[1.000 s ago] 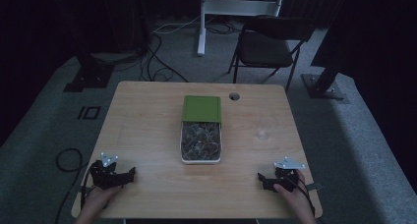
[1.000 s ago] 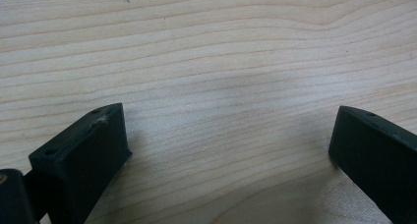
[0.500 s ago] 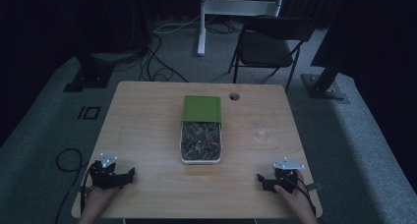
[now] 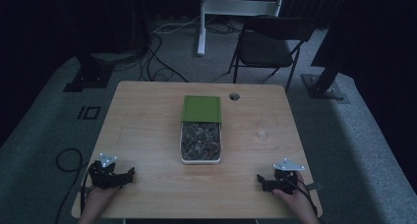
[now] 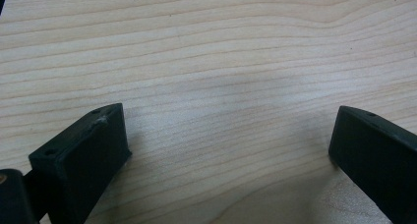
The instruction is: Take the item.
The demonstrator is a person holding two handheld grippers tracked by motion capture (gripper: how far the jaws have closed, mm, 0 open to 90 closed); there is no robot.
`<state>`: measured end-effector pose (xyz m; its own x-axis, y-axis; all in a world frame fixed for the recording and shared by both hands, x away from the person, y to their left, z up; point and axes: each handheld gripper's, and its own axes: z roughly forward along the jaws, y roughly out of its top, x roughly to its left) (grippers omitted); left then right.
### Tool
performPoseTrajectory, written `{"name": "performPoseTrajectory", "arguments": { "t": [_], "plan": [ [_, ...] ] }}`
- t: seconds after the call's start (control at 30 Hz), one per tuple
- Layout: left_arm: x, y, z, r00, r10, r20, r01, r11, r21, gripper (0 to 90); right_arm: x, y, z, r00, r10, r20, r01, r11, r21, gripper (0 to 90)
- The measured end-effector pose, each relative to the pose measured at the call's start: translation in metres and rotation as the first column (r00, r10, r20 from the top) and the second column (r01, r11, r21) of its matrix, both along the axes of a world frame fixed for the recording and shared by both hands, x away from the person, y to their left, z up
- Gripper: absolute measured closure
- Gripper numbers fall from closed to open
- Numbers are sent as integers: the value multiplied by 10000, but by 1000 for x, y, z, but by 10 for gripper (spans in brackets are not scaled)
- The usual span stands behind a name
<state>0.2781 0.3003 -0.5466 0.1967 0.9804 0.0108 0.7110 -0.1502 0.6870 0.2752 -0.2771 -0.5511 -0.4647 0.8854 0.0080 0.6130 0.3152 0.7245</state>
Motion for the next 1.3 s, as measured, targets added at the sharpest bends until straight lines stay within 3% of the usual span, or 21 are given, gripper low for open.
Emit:
{"name": "performPoseTrajectory", "arguments": {
  "t": [0.17,0.5,1.0,1.3],
  "plan": [
    [0,0,0,10000,-1,-1,1,10000,2,20,0,-1,0,9998,-220,-3,220,9995,237,129],
    [0,0,0,10000,-3,-1,3,10000,4,19,-1,5,5,9996,-269,34,268,9994,219,129],
    [0,0,0,10000,-1,-1,1,10000,2,19,-2,16,26,9990,-101,436,82,9990,433,137],
    [0,0,0,10000,-2,-1,2,10000,2,19,0,23,42,9971,-41,755,-21,9966,821,143]
  ]
}}
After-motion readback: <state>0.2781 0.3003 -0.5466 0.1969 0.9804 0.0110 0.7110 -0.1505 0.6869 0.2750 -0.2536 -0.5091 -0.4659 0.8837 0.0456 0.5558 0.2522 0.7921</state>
